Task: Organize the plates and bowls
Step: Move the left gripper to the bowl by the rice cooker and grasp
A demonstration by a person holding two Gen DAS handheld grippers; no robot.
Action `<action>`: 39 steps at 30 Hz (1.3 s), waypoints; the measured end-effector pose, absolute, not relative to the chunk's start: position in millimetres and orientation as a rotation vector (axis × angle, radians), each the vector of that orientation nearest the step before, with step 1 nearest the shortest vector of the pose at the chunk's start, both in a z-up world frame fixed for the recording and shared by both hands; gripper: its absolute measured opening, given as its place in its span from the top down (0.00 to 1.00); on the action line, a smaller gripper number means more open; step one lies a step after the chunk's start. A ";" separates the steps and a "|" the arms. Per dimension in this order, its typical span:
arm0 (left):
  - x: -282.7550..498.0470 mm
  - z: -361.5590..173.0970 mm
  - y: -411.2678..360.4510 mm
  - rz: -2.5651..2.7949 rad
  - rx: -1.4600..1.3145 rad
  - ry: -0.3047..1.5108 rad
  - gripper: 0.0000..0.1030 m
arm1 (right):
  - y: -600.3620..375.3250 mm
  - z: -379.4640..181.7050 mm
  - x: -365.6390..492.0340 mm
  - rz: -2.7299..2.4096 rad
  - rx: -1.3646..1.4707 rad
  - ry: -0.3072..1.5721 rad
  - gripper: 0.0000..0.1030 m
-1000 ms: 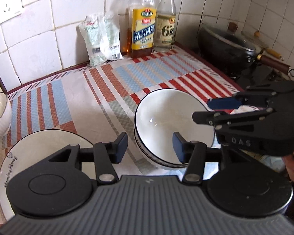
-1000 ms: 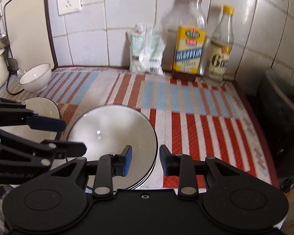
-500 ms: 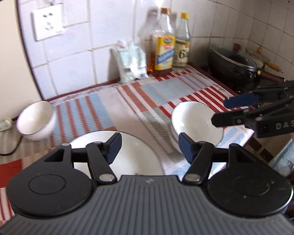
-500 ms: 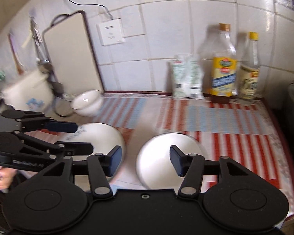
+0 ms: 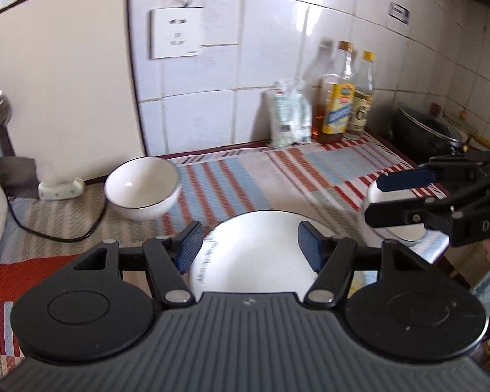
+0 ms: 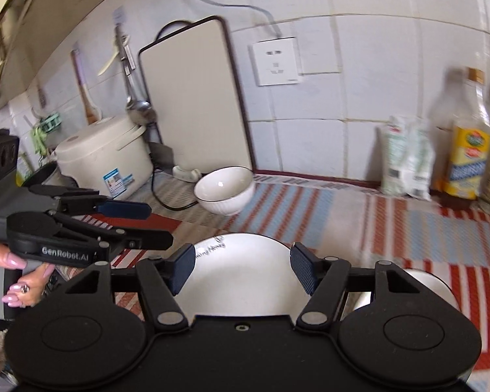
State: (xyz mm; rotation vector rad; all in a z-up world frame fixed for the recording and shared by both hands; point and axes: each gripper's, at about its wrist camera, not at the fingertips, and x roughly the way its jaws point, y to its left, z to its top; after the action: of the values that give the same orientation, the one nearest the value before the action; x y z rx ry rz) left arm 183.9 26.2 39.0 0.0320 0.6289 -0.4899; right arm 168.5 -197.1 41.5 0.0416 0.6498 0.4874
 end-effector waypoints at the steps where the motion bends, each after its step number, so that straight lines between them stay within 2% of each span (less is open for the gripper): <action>1: 188.4 34.7 34.5 -0.487 0.012 0.630 0.38 | -190.4 38.8 171.7 0.493 0.026 0.642 0.33; 12: 265.4 -13.8 102.5 -0.401 -0.200 0.619 0.40 | -126.3 4.5 217.7 0.567 -0.124 0.644 0.29; 25: 372.6 -69.0 107.5 -0.226 -0.319 0.769 0.42 | -72.1 -26.5 311.8 0.561 -0.193 0.765 0.27; 34: 392.7 -79.4 108.9 -0.174 -0.354 0.747 0.46 | -47.1 -49.7 354.4 0.535 -0.322 0.807 0.16; 36: 396.7 -79.7 110.9 -0.165 -0.361 0.740 0.59 | -43.0 -55.4 363.0 0.534 -0.306 0.827 0.15; 37: 398.3 -80.1 111.3 -0.160 -0.360 0.740 0.65 | -41.1 -58.1 367.3 0.513 -0.285 0.741 0.15; 38: 399.8 -80.7 111.1 -0.159 -0.357 0.742 0.82 | -38.7 -60.5 370.9 0.516 -0.277 0.751 0.14; 39: 400.9 -80.7 113.3 -0.161 -0.356 0.753 0.87 | -36.1 -62.9 373.7 0.519 -0.272 0.759 0.14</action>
State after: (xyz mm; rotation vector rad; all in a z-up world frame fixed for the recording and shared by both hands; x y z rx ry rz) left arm 400.9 113.3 -80.7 -0.3560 0.7535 -0.1614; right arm 373.7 -36.1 -62.9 -0.2720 0.7588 0.5186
